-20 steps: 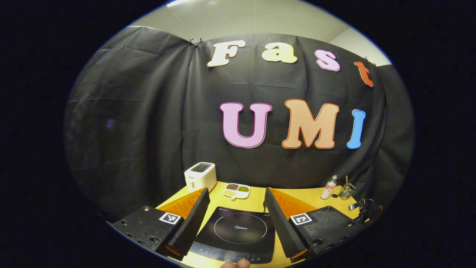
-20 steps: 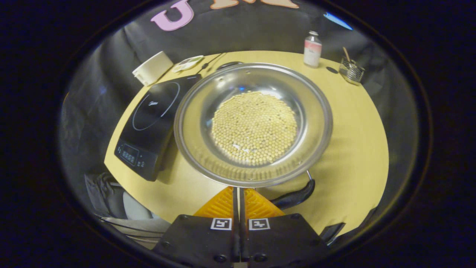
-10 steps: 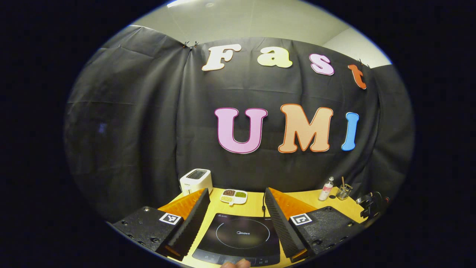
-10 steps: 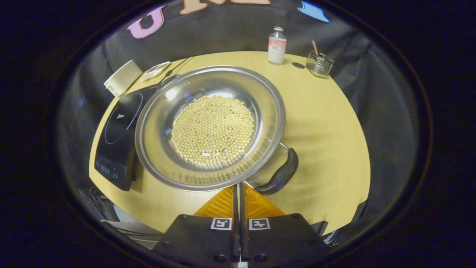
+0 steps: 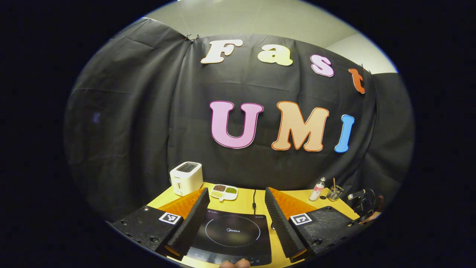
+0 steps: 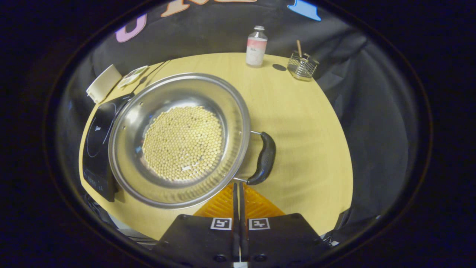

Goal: First push the handle of the pot to place it horizontally, then grasp the pot with both hands and set it on the induction cooktop.

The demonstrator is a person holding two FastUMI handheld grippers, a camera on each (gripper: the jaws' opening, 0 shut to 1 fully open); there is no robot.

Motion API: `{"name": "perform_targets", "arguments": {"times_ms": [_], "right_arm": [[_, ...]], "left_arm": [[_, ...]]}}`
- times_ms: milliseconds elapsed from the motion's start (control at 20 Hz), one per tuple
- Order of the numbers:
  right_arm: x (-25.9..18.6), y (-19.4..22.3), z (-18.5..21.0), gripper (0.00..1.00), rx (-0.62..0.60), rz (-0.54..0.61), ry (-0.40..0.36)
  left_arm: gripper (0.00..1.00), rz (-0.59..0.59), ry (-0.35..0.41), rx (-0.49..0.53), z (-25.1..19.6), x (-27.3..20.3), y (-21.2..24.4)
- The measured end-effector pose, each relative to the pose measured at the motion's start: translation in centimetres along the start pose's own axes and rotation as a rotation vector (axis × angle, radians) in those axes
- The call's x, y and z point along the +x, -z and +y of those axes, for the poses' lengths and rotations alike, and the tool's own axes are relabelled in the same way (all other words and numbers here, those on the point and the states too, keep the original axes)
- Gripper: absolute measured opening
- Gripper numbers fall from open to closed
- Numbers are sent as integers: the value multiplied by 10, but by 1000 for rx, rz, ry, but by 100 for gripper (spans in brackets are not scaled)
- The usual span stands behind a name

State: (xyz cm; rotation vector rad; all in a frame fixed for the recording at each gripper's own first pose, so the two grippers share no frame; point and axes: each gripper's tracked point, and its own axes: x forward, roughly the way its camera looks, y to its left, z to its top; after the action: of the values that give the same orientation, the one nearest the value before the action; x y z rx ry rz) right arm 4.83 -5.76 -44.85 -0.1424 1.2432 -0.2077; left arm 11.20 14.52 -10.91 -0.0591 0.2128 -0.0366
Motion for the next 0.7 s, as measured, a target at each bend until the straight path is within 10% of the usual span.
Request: {"name": "perform_targets", "arguments": {"times_ms": [700], "right_arm": [[2, -54, -15, 0, 8, -97, -253]], "left_arm": [[92, 129, -64, 28, -92, 35, 36]]}}
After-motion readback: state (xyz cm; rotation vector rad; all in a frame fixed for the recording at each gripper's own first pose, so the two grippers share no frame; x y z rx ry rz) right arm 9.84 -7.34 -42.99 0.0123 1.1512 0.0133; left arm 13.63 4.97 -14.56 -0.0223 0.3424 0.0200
